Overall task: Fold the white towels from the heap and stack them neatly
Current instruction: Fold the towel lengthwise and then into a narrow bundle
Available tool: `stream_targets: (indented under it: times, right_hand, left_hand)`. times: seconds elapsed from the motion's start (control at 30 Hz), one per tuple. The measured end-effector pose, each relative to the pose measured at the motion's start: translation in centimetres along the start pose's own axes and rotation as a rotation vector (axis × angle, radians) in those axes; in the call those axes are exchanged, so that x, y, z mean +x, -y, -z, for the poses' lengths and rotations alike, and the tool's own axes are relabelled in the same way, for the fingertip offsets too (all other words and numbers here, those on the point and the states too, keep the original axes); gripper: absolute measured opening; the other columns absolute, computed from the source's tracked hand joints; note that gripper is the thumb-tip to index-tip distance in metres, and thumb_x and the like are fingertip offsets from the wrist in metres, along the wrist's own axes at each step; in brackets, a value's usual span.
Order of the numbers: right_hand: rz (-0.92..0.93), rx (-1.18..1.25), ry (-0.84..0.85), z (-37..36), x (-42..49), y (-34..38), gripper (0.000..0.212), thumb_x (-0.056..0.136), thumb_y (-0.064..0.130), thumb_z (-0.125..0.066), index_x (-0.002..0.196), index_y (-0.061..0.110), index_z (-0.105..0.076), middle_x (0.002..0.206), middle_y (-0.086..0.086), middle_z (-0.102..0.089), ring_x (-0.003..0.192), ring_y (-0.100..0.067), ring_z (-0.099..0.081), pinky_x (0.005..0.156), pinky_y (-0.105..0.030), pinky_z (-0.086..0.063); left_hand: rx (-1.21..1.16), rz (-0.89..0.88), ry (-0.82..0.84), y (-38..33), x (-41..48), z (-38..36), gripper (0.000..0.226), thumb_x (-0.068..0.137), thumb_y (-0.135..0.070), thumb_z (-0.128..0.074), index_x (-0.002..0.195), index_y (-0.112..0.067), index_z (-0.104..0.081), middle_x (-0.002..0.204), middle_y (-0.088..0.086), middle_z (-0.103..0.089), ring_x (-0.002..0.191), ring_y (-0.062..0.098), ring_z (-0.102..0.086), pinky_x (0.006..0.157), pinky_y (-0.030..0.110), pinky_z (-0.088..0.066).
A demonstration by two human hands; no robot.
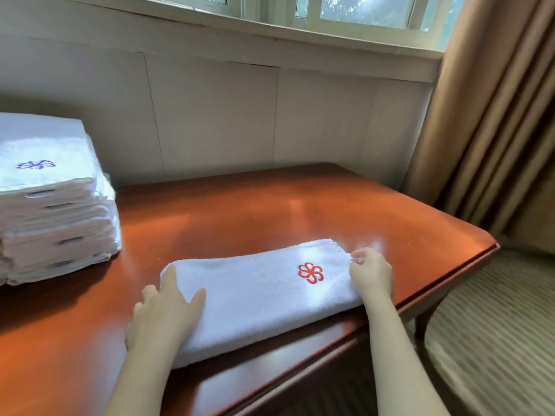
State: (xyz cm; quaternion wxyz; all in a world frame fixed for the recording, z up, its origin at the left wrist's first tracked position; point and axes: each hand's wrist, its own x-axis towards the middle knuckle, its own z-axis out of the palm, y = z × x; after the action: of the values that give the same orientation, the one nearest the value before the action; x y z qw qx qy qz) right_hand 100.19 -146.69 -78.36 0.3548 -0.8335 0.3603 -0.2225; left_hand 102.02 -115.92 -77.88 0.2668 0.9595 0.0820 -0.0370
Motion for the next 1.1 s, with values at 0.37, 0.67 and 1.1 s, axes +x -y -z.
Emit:
stream_targets:
  times: [0.37,0.67,1.1]
  right_hand:
    - [-0.284,0.561,-0.065,-0.3,2.4,-2.2,0.026,0.081,-0.003,-0.053,0.103,0.008,-0.061,0.099,-0.011,-0.062,0.086,-0.028,-0.059,0.077,-0.037,-0.049]
    - [-0.055,-0.032,-0.064,0.0,1.4,-1.7,0.026,0.087,0.005,-0.050,0.106,0.015,-0.065,0.108,-0.010,-0.067,0.096,-0.031,-0.058,0.070,-0.028,-0.035]
    - [0.049,-0.109,0.039,0.1,1.8,-1.6,0.028,0.091,0.006,-0.049,0.115,0.011,-0.062,0.114,-0.011,-0.065,0.105,-0.032,-0.057,0.075,-0.029,-0.037]
  left_hand:
    - [-0.265,0.111,0.126,1.8,1.7,1.1,0.097,0.082,-0.059,-0.060,0.152,-0.016,-0.008,0.148,0.012,-0.040,0.126,0.034,-0.047,0.098,0.041,-0.041]
    - [-0.105,0.098,0.139,1.0,1.0,1.0,0.081,0.087,-0.061,-0.050,0.142,-0.006,-0.027,0.133,0.012,-0.053,0.117,0.033,-0.052,0.087,0.036,-0.041]
    - [-0.224,0.089,0.204,0.6,0.9,1.4,0.058,0.088,-0.047,-0.062,0.119,0.001,-0.058,0.114,0.020,-0.064,0.105,0.034,-0.061,0.068,0.031,-0.037]
